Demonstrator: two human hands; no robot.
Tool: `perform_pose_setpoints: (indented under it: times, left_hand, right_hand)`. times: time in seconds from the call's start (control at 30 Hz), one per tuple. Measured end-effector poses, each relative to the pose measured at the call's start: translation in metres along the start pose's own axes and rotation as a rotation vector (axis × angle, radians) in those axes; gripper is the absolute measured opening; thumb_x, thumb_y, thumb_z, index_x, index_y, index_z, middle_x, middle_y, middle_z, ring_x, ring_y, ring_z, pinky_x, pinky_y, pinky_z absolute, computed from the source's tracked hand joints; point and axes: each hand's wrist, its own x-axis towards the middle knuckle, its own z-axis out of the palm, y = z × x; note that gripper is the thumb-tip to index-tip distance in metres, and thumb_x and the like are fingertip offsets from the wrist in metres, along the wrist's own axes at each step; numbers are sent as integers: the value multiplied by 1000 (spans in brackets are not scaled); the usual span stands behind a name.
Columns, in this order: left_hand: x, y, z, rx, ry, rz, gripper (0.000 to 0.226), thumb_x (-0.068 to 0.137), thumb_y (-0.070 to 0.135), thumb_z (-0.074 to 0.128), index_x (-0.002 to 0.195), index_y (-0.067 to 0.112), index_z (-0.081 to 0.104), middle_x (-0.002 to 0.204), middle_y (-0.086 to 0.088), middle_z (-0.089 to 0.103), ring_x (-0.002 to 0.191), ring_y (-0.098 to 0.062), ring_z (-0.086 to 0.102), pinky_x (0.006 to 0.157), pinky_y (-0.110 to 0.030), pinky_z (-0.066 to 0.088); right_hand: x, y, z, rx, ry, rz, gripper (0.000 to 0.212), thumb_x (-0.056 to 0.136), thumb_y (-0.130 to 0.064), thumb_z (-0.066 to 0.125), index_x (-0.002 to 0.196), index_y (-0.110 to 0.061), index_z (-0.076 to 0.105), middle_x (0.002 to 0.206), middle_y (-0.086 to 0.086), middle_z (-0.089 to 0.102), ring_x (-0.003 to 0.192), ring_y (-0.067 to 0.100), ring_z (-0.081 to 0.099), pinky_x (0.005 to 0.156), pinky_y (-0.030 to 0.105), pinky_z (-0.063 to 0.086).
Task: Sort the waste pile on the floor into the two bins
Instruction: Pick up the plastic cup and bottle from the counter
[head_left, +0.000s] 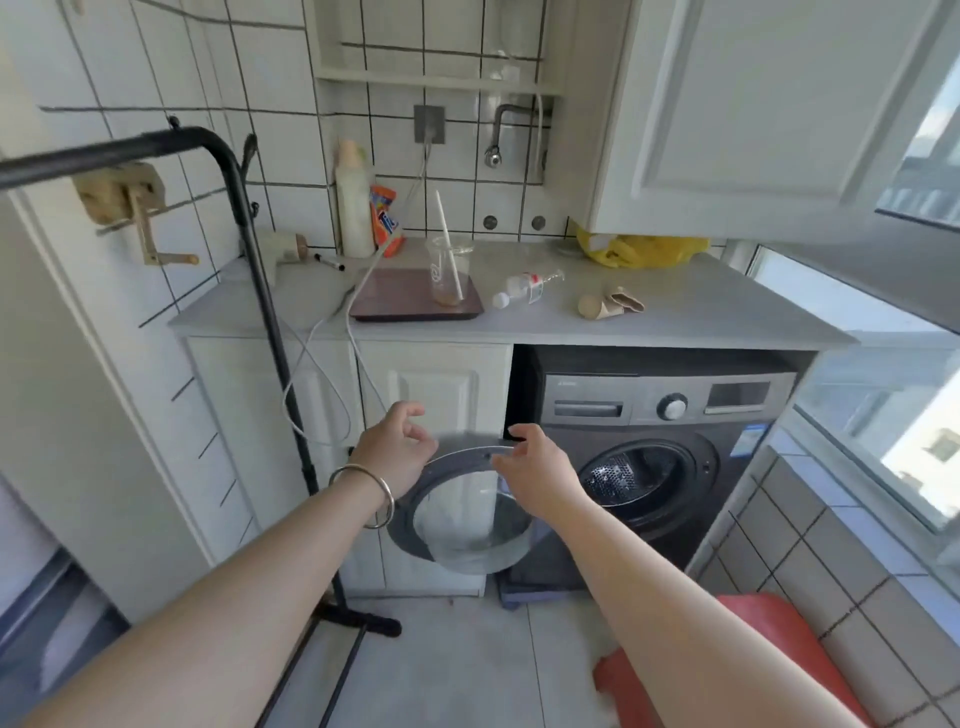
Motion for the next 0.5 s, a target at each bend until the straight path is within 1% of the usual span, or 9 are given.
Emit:
perform_pose_setpoints:
  times: [0.07,0.13,0.17,0.2,0.23,0.3,0.4,0.47,0.5]
  left_hand:
    - [37,6,3,-15,13,10,40,89,22,52,128,21,45,94,12,54,85,-17,56,76,-29,47]
    - [69,6,6,-20,7,11,39,90,21,52,128,20,45,95,12,54,74,-16,56,64,-24,45]
    - [85,4,8,-15,-2,8,39,90,22,53,128,20,45,97,10,55,72,-14,56,61,-22,44]
    - [101,2,9,-12,-6,6,39,90,22,53,128,19,45,99,9,56,73,-15,56,63,-22,44]
    - [119,0,10,-14,-4,0,40,89,23,54,129,18,46,100,8,57,78,-16,56,69,-24,45]
    - [153,-4,12,-38,10,-24,41,89,23,55,129,17,46,102,7,59,87,-16,55,77,-25,41]
    - [207,-5,15,-67,30,-29,42,86,22,58,127,17,49,112,1,62,94,-19,57,79,-23,38]
    - [246,-5,16,-62,65,-7,45,83,21,61,126,17,50,120,-1,61,102,-20,58,82,-23,38]
    - [265,-4,15,-81,79,0,47,82,19,63,127,17,51,121,-1,60,101,-19,58,83,-23,39]
  right_hand:
    - [44,-4,-6,-12,5,-17,53,91,-29,52,140,-19,36,131,5,52,111,24,55,87,36,49]
    - [81,-7,-9,-9,4,-9,52,90,-28,52,139,-19,36,130,5,52,111,22,55,89,36,50]
    - [97,-9,-8,-11,1,-2,52,90,-28,52,139,-20,36,130,4,52,109,21,56,87,35,50]
    - [112,-10,-6,-18,-2,1,51,90,-27,52,139,-20,37,130,4,51,107,20,57,84,33,49]
    - [127,-10,-5,-31,-5,0,50,90,-27,52,138,-21,37,131,3,51,107,20,57,81,32,47]
    - [158,-12,-4,-64,3,-12,49,91,-27,51,138,-22,37,132,2,51,107,19,55,78,29,43]
    - [205,-16,-8,-115,42,-18,48,92,-27,51,138,-21,38,134,3,49,108,19,53,76,27,39]
    - [235,-19,-12,-150,77,-18,47,92,-27,51,137,-21,38,134,3,49,112,20,53,78,28,40]
    - [249,-20,-13,-165,94,-19,47,92,-27,51,137,-21,39,134,3,49,113,20,53,79,28,41]
